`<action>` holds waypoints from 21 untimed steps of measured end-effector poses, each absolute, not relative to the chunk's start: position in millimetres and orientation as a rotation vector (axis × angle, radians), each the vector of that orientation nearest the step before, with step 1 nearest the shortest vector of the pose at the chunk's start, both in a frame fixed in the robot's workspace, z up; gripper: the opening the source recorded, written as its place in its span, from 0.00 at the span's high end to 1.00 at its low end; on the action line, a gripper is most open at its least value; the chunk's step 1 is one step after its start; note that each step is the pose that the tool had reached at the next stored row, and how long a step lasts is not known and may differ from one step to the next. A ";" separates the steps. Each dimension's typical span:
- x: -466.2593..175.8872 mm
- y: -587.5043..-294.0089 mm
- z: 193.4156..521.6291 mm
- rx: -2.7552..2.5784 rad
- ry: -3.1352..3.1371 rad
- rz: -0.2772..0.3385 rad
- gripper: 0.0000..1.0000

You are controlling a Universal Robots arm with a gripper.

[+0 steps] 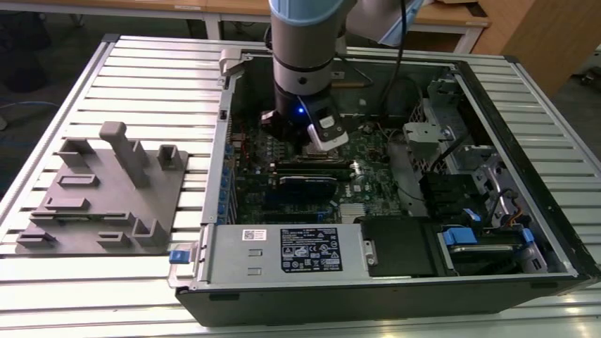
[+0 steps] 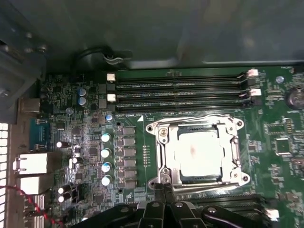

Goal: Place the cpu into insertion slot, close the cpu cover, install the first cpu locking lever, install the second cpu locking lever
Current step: 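Install the second cpu locking lever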

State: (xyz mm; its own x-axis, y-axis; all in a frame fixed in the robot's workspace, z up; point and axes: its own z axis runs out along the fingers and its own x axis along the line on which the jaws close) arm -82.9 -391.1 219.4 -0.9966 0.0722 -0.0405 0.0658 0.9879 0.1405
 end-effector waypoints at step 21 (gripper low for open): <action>-59.1 -385.9 233.3 0.118 3.087 0.180 0.90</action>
State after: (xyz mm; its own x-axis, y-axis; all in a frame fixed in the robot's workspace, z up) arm -59.1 -385.9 233.3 -0.9960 0.0788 -0.0422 0.0733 0.9903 0.1179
